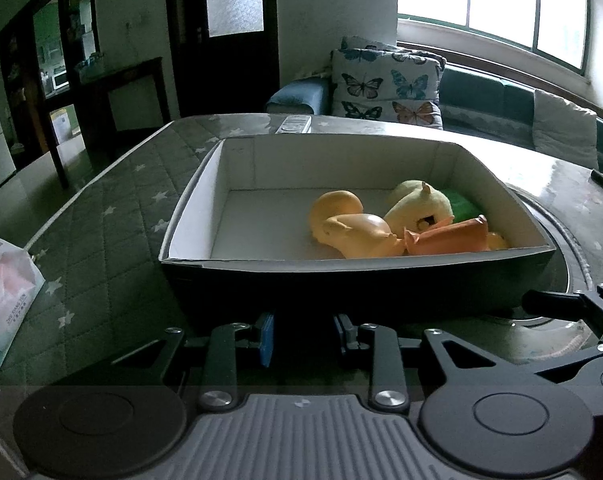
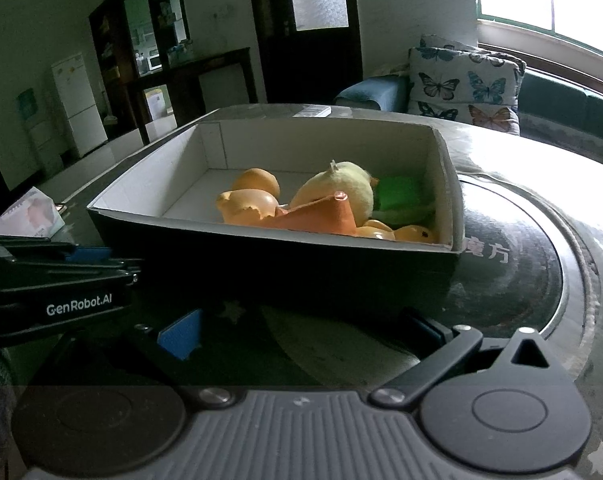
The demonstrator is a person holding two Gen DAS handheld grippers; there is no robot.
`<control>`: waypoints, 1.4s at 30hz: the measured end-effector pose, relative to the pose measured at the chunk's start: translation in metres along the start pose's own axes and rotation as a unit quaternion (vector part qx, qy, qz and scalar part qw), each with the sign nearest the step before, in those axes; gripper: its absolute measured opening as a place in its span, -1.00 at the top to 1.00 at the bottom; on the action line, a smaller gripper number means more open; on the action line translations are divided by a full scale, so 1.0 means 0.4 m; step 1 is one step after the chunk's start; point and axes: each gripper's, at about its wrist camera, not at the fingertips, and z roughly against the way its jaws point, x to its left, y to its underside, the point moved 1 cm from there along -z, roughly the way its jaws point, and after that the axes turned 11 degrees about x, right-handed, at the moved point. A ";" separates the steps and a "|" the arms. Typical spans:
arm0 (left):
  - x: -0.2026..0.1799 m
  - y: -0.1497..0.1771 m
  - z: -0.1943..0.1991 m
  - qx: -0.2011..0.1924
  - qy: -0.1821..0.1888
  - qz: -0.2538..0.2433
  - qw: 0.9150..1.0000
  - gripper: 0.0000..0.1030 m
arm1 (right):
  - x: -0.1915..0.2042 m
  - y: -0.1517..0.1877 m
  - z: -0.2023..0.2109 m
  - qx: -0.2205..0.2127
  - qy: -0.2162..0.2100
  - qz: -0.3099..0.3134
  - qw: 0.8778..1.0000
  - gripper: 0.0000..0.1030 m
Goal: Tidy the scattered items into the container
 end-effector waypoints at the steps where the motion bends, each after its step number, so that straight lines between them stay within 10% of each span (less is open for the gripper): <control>1: 0.001 0.000 0.000 0.000 0.000 0.000 1.000 0.39 | 0.001 -0.001 -0.001 0.000 0.000 0.000 1.000 -1.00; 42: 0.017 -0.004 0.009 -0.004 -0.003 0.015 1.000 0.39 | 0.023 -0.005 0.006 -0.002 0.009 0.017 1.000 -1.00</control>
